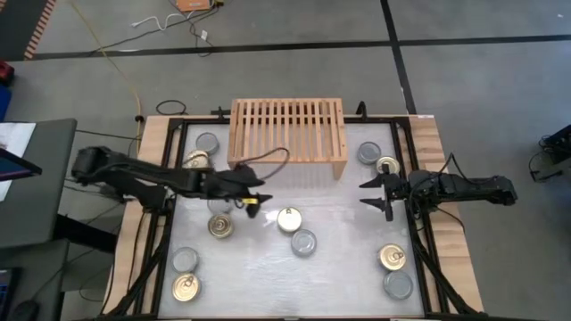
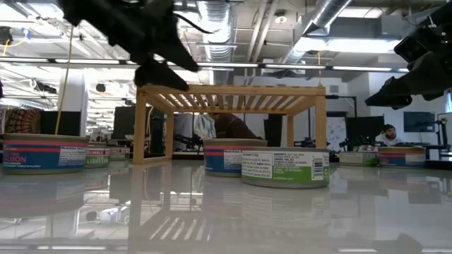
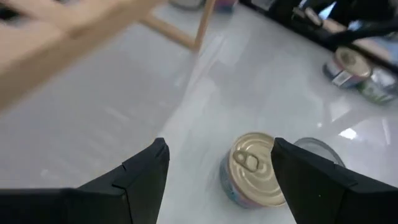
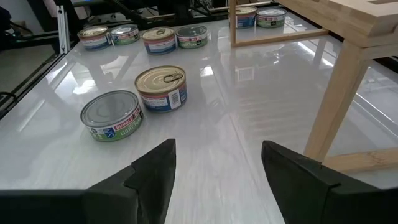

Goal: Stack canned seafood by type on shelf
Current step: Put the blue-pink tuna can on the shelf

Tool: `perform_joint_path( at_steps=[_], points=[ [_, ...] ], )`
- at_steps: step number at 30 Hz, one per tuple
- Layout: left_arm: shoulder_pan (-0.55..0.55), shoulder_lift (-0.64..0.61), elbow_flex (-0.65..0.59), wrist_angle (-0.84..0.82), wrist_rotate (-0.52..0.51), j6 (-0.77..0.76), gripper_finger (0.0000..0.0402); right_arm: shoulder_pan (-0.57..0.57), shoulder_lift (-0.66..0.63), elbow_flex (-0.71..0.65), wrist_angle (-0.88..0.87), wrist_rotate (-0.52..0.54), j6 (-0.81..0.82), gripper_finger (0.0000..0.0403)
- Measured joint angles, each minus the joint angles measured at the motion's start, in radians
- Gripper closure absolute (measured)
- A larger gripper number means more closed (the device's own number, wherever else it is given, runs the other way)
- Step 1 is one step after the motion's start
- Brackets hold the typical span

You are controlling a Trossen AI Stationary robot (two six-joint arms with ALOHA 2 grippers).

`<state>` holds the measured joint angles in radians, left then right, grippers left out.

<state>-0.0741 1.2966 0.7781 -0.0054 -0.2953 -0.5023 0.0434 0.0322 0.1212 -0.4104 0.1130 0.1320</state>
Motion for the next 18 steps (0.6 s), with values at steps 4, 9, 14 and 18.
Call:
perform_joint_path(
  at_steps=[4,9,14,18],
  points=[
    [-0.007,0.124,0.101,-0.031,-0.005,-0.048,0.013,0.0,0.0,0.0,0.0,0.0,0.0,0.0137],
    [-0.031,0.25,0.193,-0.033,-0.06,-0.122,0.013,0.0,0.0,0.0,0.0,0.0,0.0,0.0137],
    [-0.065,0.339,0.263,-0.049,-0.1,-0.171,0.013,0.0,0.0,0.0,0.0,0.0,0.0,0.0137],
    [-0.117,0.375,0.314,-0.129,-0.15,-0.241,0.0136,0.0,0.0,0.0,0.0,0.0,0.0,0.0137]
  ],
)
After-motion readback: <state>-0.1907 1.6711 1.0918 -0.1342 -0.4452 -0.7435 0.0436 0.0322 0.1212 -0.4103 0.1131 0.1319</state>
